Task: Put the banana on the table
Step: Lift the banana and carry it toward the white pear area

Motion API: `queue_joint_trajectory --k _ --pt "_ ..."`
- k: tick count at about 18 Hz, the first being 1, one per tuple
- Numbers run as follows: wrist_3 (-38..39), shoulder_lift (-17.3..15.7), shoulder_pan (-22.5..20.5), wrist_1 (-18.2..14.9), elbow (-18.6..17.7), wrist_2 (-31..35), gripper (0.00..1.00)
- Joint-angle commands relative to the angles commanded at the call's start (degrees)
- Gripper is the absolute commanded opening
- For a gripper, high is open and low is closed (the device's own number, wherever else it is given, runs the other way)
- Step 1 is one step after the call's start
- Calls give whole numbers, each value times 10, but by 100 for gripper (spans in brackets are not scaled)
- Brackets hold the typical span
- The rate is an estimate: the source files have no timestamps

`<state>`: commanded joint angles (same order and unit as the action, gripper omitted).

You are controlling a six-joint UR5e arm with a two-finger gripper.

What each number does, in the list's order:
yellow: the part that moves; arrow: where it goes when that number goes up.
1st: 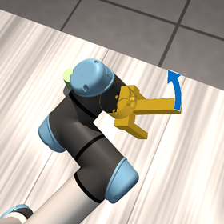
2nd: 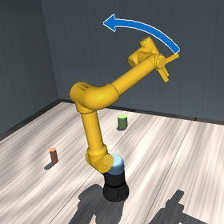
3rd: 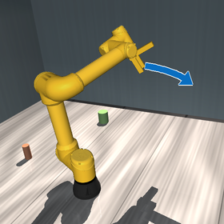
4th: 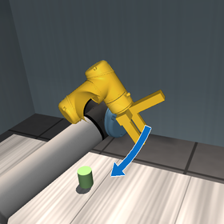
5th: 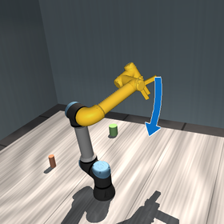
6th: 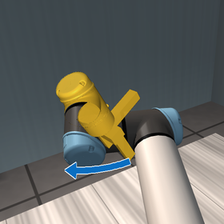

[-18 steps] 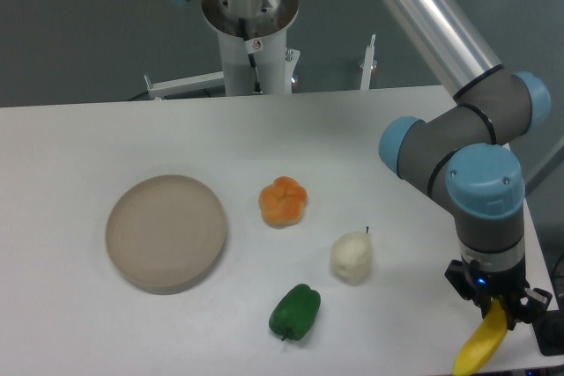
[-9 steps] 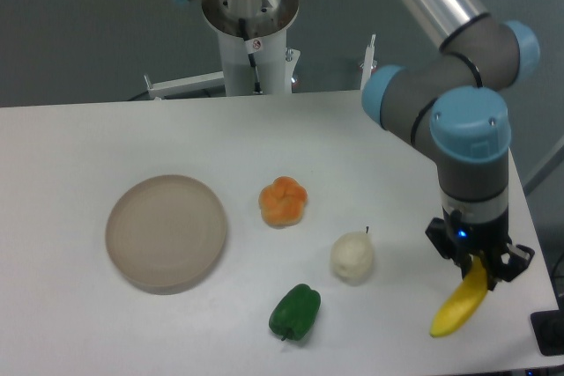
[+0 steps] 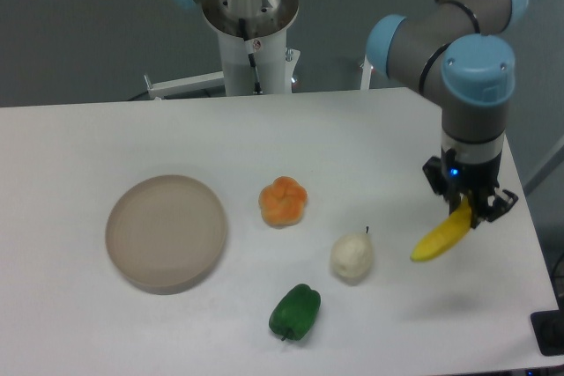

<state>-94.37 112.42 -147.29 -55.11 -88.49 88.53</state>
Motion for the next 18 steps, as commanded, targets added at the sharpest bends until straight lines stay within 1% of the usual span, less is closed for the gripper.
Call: queue_joint_trajectory --k 2,3,6,7,10,14,17,18 --pt "-26 -7 -21 2 -25 -23 26" --pt "-41 -15 -30 2 -47 -33 26" --pt "-42 -24 -38 1 -91 -34 26" --pt "-41 -24 -43 4 -112 -34 26" --pt "-33 -24 -46 6 -139 -34 25" --pt "-21 -20 -41 43 -170 -34 25" --pt "16 -17 -37 54 -179 -34 25" --pt "36 -15 -35 68 -187 -33 25"
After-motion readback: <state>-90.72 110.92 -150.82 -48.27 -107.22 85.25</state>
